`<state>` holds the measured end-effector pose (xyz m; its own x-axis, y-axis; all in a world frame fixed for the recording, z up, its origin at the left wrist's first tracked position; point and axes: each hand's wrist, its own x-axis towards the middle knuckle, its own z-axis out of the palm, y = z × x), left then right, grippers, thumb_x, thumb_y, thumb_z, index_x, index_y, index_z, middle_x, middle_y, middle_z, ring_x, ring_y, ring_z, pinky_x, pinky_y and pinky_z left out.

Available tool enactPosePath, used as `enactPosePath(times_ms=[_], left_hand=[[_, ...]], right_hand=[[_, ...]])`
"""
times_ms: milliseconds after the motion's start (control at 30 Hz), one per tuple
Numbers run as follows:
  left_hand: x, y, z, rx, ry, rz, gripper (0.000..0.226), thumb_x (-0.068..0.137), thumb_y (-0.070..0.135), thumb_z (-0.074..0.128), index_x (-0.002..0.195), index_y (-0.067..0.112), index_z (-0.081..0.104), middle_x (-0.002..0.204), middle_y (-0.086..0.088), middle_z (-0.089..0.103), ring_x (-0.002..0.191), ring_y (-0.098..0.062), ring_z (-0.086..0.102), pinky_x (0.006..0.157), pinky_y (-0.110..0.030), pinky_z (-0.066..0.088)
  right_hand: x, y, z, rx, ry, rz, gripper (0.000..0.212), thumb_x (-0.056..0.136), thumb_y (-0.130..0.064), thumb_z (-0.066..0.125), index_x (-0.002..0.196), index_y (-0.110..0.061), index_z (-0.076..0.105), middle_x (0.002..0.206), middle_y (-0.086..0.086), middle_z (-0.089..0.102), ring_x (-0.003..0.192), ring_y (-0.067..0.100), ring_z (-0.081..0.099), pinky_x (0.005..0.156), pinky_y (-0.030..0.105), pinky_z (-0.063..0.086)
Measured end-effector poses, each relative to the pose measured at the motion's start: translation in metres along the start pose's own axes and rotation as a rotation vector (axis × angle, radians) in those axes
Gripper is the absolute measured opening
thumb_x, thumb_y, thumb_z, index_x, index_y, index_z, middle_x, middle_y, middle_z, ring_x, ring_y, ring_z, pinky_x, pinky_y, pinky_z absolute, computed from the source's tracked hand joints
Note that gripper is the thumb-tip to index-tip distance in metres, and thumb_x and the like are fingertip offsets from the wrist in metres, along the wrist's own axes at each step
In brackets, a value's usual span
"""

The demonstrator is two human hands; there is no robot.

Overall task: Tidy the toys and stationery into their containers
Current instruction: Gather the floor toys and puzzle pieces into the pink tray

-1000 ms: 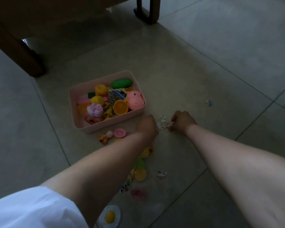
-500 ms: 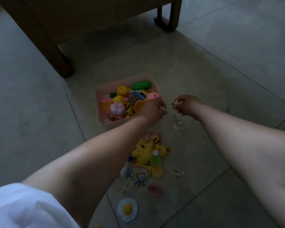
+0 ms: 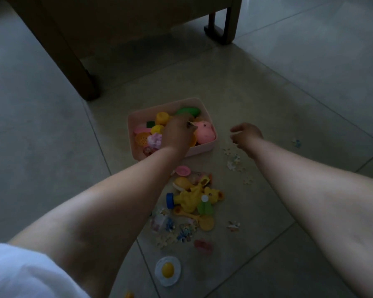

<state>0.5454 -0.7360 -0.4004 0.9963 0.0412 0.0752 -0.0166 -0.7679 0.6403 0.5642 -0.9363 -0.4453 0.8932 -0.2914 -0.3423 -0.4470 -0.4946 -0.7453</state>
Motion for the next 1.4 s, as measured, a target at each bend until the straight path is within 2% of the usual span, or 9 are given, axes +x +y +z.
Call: enactPosePath(times_ms=[133,267,467,600,733,1000,1167,1267,1400], left_hand=[[-0.010,0.016,0.029,0.027,-0.216,0.174,0.023,0.090,0.019,0.061,0.112,0.013,0.067,0.108,-0.009,0.068,0.099,-0.024,0.062,0.076,-0.023,0.041],[-0.016,0.018,0.072,0.155,-0.476,0.159,0.042,0.092,0.013,0.057,0.134,0.015,0.054,0.131,-0.011,0.059,0.119,-0.027,0.056,0.096,-0.029,0.044],[-0.016,0.021,0.109,0.253,-0.517,0.123,0.055,0.096,0.005,0.040,0.149,0.009,0.028,0.148,-0.015,0.041,0.135,-0.029,0.041,0.111,-0.034,0.032],[-0.013,0.022,0.123,0.299,-0.512,0.153,0.055,0.093,0.004,0.042,0.147,0.009,0.032,0.134,-0.020,0.053,0.123,-0.034,0.051,0.102,-0.039,0.041],[-0.013,0.022,0.128,0.297,-0.448,0.135,0.027,0.091,0.005,0.048,0.118,0.004,0.049,0.109,-0.020,0.062,0.103,-0.037,0.059,0.082,-0.042,0.046],[-0.021,0.022,0.119,0.302,-0.537,0.105,0.024,0.083,0.012,0.064,0.104,0.004,0.057,0.105,-0.018,0.064,0.101,-0.035,0.060,0.077,-0.037,0.046],[-0.017,0.039,0.090,0.080,-0.326,0.101,0.012,0.091,0.014,0.056,0.100,0.006,0.056,0.097,-0.017,0.064,0.090,-0.029,0.060,0.065,-0.031,0.039],[-0.009,0.044,0.054,-0.017,-0.072,0.050,0.011,0.094,0.014,0.052,0.102,0.007,0.055,0.096,-0.016,0.064,0.090,-0.027,0.058,0.064,-0.031,0.035],[0.010,0.022,0.016,-0.073,0.141,-0.127,0.021,0.093,0.009,0.049,0.113,0.008,0.057,0.104,-0.017,0.066,0.096,-0.031,0.062,0.070,-0.029,0.040]], right_hand=[[-0.004,0.038,-0.021,-0.302,-0.119,0.042,0.028,0.081,-0.007,0.070,0.109,-0.013,0.070,0.101,0.009,0.063,0.097,0.025,0.061,0.083,0.025,0.043],[-0.007,0.062,-0.021,-0.378,-0.218,-0.008,0.039,0.076,-0.010,0.076,0.113,-0.015,0.066,0.109,0.013,0.065,0.101,0.025,0.061,0.079,0.022,0.041],[-0.002,0.066,-0.006,-0.498,-0.182,-0.152,0.043,0.082,-0.021,0.071,0.123,-0.023,0.059,0.122,0.020,0.053,0.108,0.035,0.059,0.093,0.033,0.046],[-0.006,0.070,0.002,-0.528,-0.116,-0.177,0.031,0.085,-0.017,0.064,0.115,-0.022,0.058,0.119,0.019,0.047,0.104,0.038,0.058,0.091,0.035,0.047],[-0.006,0.070,0.004,-0.488,-0.091,-0.120,0.030,0.083,-0.014,0.065,0.112,-0.015,0.057,0.122,0.020,0.046,0.106,0.040,0.057,0.094,0.035,0.046],[-0.006,0.061,0.003,-0.421,-0.157,-0.108,0.025,0.082,-0.009,0.063,0.107,-0.010,0.059,0.116,0.018,0.064,0.110,0.033,0.059,0.086,0.030,0.044],[0.006,0.031,0.001,-0.112,-0.053,-0.014,0.021,0.082,-0.008,0.059,0.099,-0.020,0.062,0.106,0.018,0.067,0.100,0.033,0.064,0.084,0.034,0.049],[0.011,-0.006,0.008,0.114,-0.019,-0.048,0.019,0.085,-0.008,0.058,0.084,-0.026,0.063,0.093,0.007,0.066,0.074,0.023,0.065,0.064,0.027,0.049],[0.007,-0.045,0.024,0.314,-0.139,-0.109,0.026,0.090,-0.004,0.056,0.112,-0.016,0.065,0.091,0.005,0.064,0.061,0.010,0.058,0.051,0.019,0.044]])
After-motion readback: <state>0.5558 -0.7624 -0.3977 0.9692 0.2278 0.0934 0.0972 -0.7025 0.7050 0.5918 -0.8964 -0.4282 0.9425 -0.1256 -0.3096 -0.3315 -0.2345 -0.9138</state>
